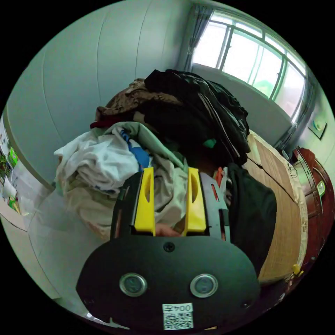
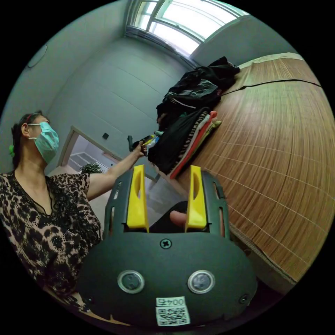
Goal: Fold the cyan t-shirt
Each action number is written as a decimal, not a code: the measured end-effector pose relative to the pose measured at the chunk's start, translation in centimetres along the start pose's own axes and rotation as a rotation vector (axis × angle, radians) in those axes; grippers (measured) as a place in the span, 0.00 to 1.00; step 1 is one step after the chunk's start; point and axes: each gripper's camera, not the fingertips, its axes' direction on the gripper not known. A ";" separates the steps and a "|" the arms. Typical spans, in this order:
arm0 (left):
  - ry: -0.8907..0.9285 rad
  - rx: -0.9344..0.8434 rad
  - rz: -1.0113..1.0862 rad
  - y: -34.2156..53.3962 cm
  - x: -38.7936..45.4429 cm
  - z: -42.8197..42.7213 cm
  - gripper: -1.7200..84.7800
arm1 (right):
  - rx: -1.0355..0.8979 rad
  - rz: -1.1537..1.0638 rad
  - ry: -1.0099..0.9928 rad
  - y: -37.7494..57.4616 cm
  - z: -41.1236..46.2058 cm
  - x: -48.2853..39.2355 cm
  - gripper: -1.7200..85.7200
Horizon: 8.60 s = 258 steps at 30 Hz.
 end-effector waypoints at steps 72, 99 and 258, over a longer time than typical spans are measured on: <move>0.547 -0.342 0.466 60.1 43.2 -1.9 0.02 | -0.120 0.071 1.033 13.9 -6.5 -9.2 0.01; 0.511 -0.452 0.432 59.7 37.3 9.5 0.02 | -0.046 0.192 0.674 7.9 -5.7 -6.7 0.13; 0.189 0.519 1.203 46.9 84.1 -50.2 0.06 | 0.054 -0.194 0.394 15.7 -17.4 -15.6 0.01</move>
